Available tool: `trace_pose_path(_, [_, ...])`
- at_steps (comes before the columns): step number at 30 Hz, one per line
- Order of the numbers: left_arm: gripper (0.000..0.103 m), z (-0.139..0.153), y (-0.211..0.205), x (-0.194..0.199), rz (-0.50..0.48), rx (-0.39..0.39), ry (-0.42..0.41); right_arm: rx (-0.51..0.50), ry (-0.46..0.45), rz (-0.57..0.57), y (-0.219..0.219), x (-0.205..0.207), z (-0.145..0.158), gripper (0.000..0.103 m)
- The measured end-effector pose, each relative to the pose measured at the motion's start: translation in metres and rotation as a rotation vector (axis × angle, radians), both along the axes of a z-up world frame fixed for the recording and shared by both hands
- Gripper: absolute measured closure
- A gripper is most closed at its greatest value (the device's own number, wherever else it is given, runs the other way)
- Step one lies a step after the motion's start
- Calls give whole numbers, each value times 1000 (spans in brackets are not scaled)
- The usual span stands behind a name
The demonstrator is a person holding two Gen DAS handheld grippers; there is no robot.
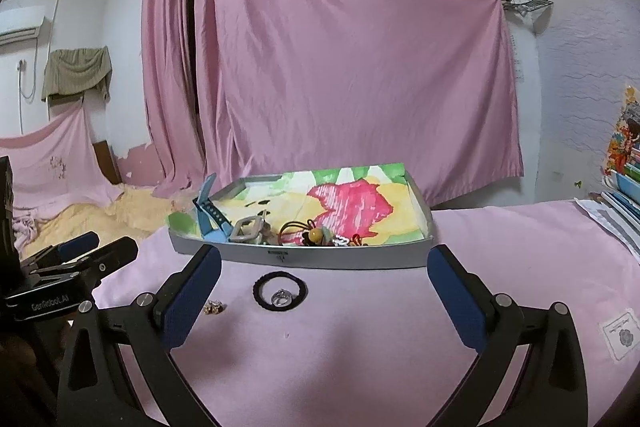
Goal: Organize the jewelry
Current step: 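Withdraw both open tools from the tray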
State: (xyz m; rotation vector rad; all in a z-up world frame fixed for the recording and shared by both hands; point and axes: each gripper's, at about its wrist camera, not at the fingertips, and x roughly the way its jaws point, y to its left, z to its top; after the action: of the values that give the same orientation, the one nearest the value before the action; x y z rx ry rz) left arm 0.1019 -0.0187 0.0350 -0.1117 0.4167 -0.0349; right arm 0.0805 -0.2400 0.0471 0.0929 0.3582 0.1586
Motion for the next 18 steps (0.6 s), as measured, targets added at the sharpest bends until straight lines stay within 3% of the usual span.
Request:
trace_pose_path(10, [0,-9,-1,11,-9,-3,46,-38,104,46,3,24,-6,2])
trace_pose_path(18, [0,-21,-7,29,-66,-4,165,-44,250,128,4,54,-15,4])
